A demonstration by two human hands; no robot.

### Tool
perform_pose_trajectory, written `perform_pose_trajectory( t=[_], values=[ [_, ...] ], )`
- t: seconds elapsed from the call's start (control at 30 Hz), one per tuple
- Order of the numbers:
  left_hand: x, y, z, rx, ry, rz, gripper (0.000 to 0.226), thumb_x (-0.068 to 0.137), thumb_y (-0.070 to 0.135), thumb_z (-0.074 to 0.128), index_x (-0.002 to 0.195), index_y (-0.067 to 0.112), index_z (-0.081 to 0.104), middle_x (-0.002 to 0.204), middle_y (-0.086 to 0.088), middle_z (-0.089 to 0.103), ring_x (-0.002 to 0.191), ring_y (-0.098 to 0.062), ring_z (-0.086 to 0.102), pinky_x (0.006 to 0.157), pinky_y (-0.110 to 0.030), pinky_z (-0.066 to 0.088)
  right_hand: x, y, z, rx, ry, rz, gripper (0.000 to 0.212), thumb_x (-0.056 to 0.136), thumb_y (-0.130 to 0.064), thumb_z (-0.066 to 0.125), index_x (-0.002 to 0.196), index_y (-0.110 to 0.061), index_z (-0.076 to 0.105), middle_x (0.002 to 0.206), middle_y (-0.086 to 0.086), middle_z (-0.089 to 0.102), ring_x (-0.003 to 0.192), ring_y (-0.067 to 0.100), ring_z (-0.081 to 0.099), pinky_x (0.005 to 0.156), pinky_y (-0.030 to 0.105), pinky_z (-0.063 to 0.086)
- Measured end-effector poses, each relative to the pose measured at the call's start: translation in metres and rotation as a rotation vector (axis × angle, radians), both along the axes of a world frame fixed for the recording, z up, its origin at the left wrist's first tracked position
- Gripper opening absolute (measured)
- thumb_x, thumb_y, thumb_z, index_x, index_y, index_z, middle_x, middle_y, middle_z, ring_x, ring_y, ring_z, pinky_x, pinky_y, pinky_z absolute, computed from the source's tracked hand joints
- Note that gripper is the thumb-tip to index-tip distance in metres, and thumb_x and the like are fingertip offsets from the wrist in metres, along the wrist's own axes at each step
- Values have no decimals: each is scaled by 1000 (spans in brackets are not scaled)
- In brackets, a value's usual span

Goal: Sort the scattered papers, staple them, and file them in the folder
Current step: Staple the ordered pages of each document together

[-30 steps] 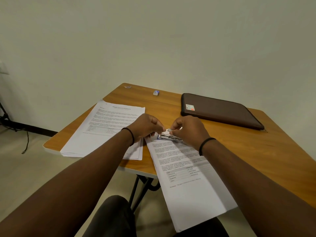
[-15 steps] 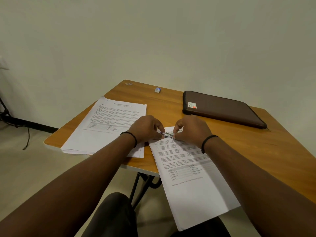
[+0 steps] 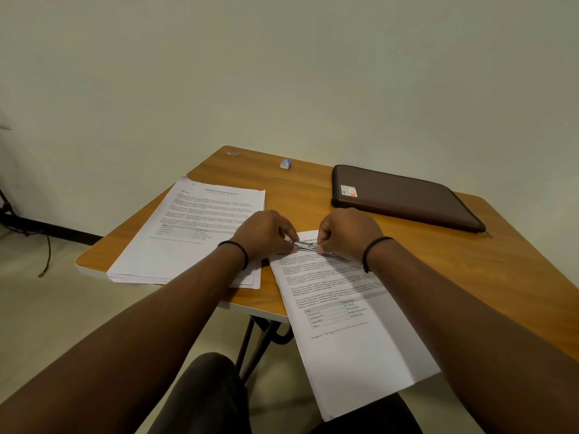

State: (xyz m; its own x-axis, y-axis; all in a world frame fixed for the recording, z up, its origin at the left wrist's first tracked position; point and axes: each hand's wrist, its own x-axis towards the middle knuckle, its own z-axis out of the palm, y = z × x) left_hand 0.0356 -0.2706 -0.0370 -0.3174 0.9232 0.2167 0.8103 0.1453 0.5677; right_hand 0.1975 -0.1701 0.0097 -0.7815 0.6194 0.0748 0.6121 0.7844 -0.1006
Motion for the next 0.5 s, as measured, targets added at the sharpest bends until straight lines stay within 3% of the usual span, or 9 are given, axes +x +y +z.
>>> perform_pose_trajectory(
  t=[0.1,0.33,0.5],
  values=[
    [1,1,-1,0,-3,1,20,79,25,82,99,23,80,85,14,60,80,-8,57,67,-21,48,-3,0,1,-4,-22,-1,12,76,-34,83,76,-25,74,73,-11,70,73,6,63,70,31,56],
    [0,1,-2,-8,-23,13,20,78,27,83,98,24,80,87,12,65,82,-11,61,74,-31,55,1,3,0,-40,-12,27,20,75,-37,84,88,-31,71,78,-15,60,77,7,59,74,31,54],
    [0,0,-1,-12,-49,12,19,79,25,82,98,22,80,87,14,64,82,-10,61,75,-31,55,8,3,-1,90,-15,66,10,82,-21,62,74,-27,63,79,-9,64,81,14,60,72,32,49]
  ],
)
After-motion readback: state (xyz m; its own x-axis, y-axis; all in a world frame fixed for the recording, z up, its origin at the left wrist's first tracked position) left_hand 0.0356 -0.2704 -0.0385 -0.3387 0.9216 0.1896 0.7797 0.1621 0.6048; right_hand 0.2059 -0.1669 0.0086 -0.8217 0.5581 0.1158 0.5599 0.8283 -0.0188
